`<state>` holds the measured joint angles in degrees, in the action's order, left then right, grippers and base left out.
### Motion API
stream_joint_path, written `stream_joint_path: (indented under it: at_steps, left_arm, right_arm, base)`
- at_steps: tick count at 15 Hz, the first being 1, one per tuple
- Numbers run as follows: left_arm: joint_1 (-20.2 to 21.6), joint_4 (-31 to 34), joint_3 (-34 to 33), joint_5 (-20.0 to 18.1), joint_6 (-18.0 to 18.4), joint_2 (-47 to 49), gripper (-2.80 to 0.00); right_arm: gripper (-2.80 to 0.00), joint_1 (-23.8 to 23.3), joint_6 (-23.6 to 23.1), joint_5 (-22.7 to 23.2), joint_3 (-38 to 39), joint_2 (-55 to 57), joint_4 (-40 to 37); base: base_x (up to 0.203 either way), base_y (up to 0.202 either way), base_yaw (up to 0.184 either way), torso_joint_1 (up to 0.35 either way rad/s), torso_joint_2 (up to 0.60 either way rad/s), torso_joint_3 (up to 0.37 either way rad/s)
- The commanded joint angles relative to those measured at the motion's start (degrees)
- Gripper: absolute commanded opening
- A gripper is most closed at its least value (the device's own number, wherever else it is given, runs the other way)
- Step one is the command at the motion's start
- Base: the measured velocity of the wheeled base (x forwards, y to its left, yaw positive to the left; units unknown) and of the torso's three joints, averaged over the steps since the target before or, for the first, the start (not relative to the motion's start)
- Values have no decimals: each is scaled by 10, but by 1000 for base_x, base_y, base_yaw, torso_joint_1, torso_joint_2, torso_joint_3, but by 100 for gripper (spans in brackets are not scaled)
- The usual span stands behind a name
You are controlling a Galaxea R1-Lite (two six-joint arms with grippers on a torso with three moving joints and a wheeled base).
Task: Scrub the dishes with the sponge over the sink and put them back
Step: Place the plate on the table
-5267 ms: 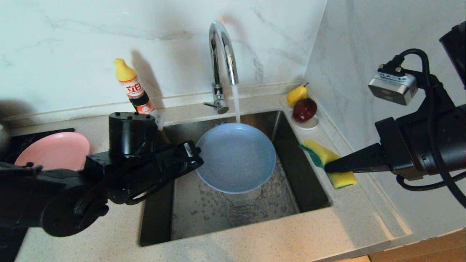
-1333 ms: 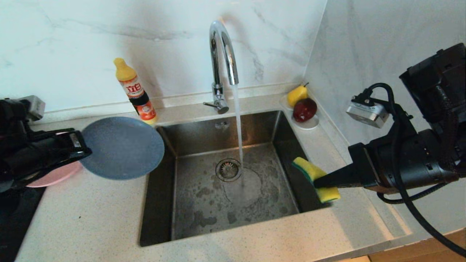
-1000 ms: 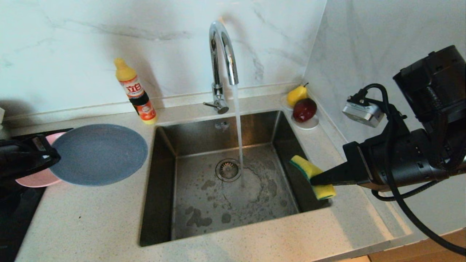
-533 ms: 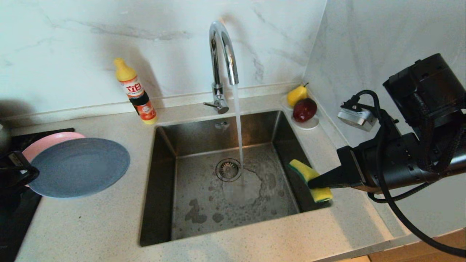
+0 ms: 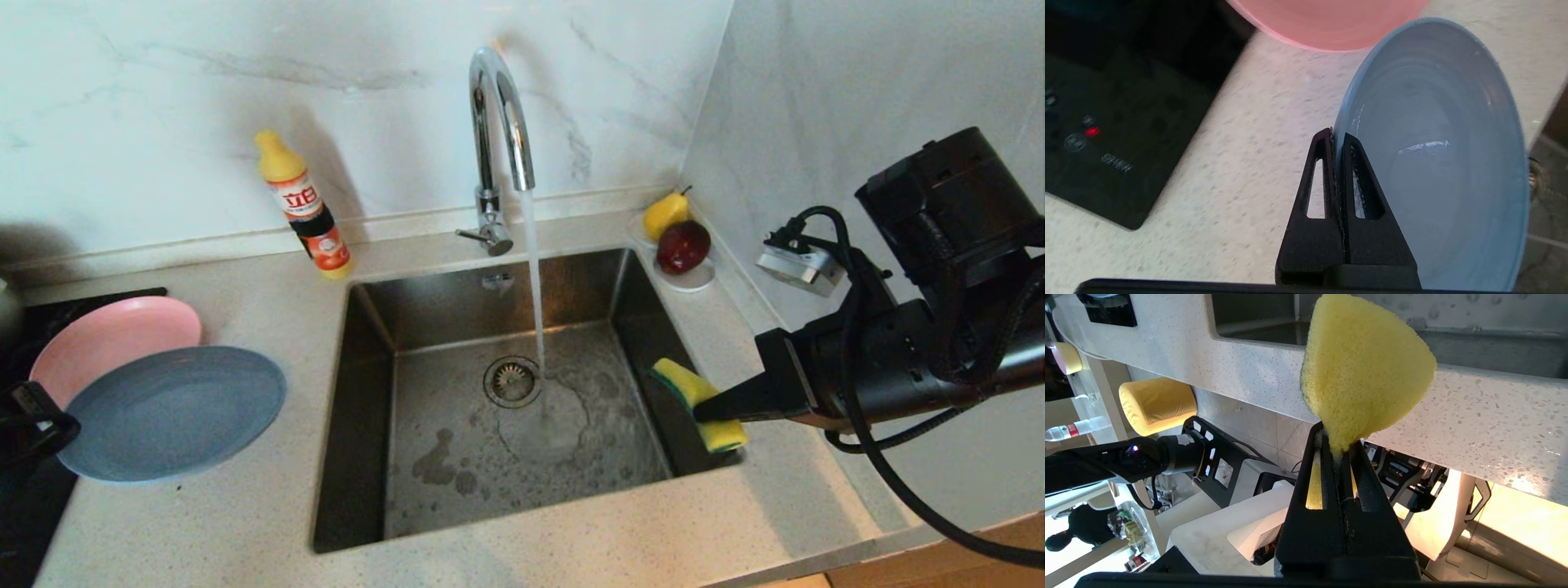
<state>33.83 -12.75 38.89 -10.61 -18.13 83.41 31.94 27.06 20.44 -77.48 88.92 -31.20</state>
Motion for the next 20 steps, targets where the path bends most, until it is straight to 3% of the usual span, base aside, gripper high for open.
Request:
stream_joint_path:
  at_steps: [1, 4, 12, 17, 18, 19, 20]
  left_arm:
    - [22, -1, -2, -2, -2, 17, -280]
    - [36, -5, -22, -19, -1, 27, -280]
    - [40, -65, -32, -23, -1, 84, -280]
    - [62, -66, -20, -22, 5, 104, -280]
    - [63, -66, -20, -23, 7, 105, -256]
    - [63, -67, -22, -24, 8, 102, 0]
    - [63, -68, -23, -34, 8, 97, 0]
  right_arm:
    - [-280, 0, 2, 2, 2, -3, -2]
    - [-280, -2, 1, 2, 8, -4, -1]
    - [-280, -2, 1, 2, 11, -7, -1]
    - [-280, -3, 2, 2, 12, -7, -2]
    - [-280, -2, 2, 2, 11, -7, -1]
    - [-280, -2, 2, 2, 11, -7, -2]
    - [-280, -2, 1, 2, 11, -6, -1]
  base:
    - [0, 0, 0, 0, 0, 0]
    - [0, 0, 0, 0, 0, 0]
    - [0, 0, 0, 0, 0, 0]
    - [0, 0, 0, 0, 0, 0]
    - [0, 0, 0, 0, 0, 0]
    - [0, 0, 0, 0, 0, 0]
    - [0, 0, 0, 0, 0, 0]
